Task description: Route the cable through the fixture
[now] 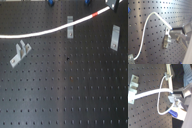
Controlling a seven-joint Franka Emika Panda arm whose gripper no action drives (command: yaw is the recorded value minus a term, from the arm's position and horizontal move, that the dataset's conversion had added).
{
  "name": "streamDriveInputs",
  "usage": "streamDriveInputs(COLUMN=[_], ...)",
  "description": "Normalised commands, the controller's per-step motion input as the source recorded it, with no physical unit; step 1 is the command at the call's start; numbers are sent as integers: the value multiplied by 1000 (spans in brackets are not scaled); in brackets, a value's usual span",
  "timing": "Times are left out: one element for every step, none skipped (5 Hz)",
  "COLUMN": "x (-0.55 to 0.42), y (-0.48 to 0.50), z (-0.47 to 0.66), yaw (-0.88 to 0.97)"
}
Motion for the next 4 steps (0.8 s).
streamDriveInputs(x=[-43,-43,44,-79], y=[-28,-75,-67,-80], z=[-2,-3,0,-2], yaw=[0,-83,-271,-460])
